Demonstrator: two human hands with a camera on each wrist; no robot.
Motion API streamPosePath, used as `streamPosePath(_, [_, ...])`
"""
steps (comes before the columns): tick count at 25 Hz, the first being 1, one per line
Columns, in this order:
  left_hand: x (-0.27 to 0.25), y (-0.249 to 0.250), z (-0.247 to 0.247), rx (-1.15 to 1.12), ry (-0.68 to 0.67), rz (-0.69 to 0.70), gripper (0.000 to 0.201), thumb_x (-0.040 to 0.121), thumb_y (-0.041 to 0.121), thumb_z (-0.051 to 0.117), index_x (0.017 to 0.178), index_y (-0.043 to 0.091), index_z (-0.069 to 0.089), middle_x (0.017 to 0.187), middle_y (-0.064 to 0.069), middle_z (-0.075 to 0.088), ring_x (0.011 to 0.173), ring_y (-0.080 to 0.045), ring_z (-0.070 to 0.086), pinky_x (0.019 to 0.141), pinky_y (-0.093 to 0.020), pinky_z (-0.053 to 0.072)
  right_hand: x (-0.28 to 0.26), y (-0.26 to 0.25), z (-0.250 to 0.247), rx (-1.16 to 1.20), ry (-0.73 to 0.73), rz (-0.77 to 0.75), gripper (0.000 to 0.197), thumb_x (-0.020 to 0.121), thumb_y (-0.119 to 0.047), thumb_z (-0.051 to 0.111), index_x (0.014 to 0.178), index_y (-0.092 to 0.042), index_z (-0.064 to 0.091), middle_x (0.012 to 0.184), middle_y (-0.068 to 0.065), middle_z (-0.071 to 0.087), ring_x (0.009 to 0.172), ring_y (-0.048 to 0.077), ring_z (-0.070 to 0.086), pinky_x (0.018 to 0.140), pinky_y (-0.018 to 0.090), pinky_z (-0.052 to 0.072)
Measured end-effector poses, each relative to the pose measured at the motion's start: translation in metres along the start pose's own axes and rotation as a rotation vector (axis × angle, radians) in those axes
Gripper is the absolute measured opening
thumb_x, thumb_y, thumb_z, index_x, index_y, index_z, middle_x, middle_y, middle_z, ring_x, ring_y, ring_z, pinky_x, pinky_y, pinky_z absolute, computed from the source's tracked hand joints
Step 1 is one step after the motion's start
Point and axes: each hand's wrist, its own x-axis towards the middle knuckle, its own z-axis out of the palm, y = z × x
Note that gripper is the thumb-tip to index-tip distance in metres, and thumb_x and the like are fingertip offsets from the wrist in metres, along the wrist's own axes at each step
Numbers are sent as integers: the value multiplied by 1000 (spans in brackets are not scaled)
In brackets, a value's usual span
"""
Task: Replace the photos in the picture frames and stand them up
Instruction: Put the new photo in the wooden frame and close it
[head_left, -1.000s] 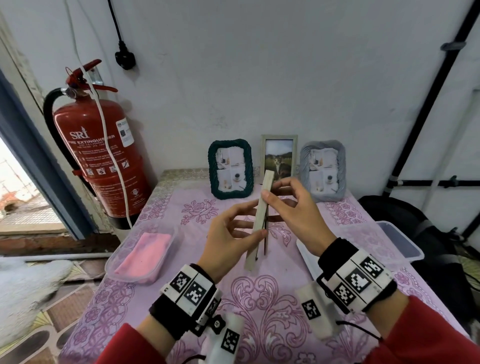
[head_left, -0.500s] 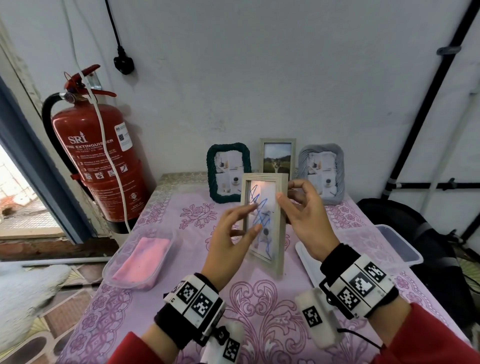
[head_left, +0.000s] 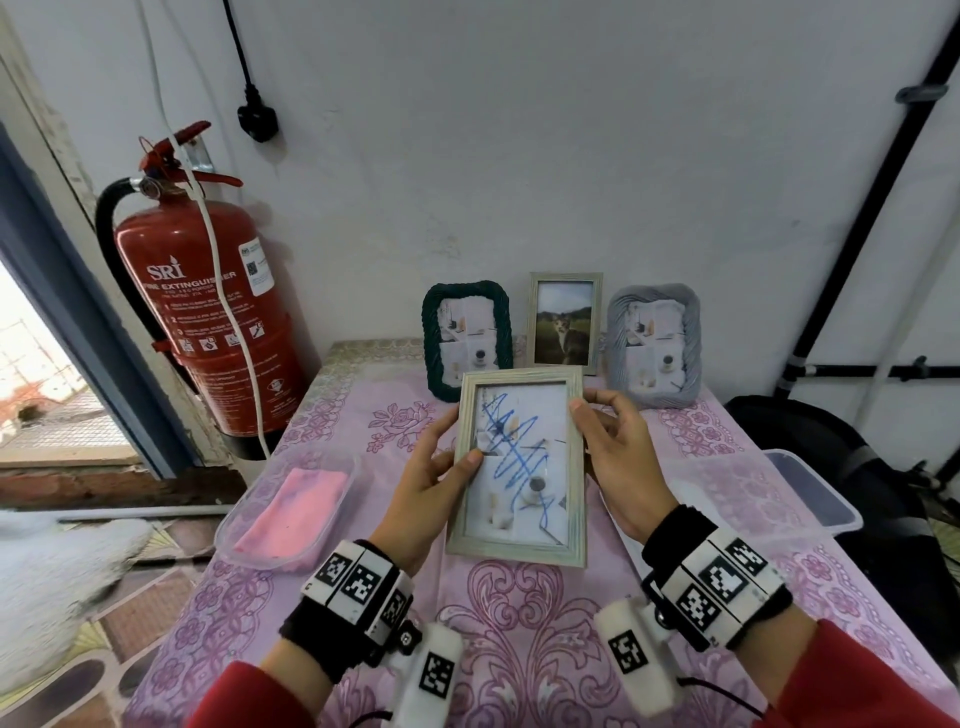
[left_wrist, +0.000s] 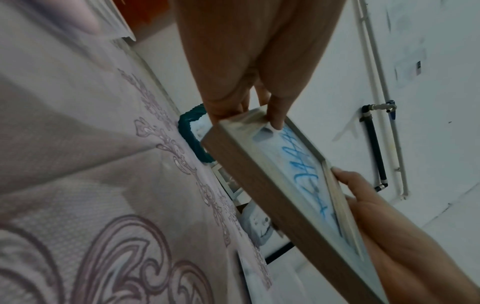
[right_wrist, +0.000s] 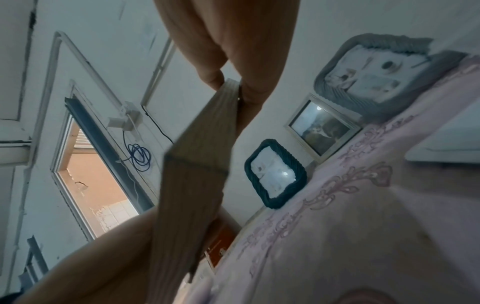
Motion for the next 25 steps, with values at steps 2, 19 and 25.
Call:
streamPosePath(2, [-1, -4, -3, -1, 34, -14, 50, 92, 12, 55, 136, 33, 41, 110, -18, 68, 93, -26, 68, 75, -37, 59, 1, 10, -1, -55, 15, 82, 24, 94, -22, 51, 114, -9, 51, 95, 5, 68, 82, 18, 66, 71, 34, 56])
streamPosePath(19, [3, -35, -34, 489, 73, -209, 75, 81, 1, 67, 144, 20, 30, 115, -12, 51, 99, -23, 56, 86, -32, 51, 1, 56, -7, -582, -269, 241, 53, 77, 2, 69, 126, -8, 51, 86, -3, 58, 80, 17, 60, 84, 35, 52])
streamPosePath(25, [4, -18, -47, 622, 175, -24, 58, 82, 6, 67, 134, 21, 44, 123, -8, 46, 109, -17, 48, 93, -24, 39, 6, 61, -12, -621, -290, 297, 48, 77, -1, 70, 123, -11, 57, 96, 9, 64, 91, 22, 61, 90, 38, 52])
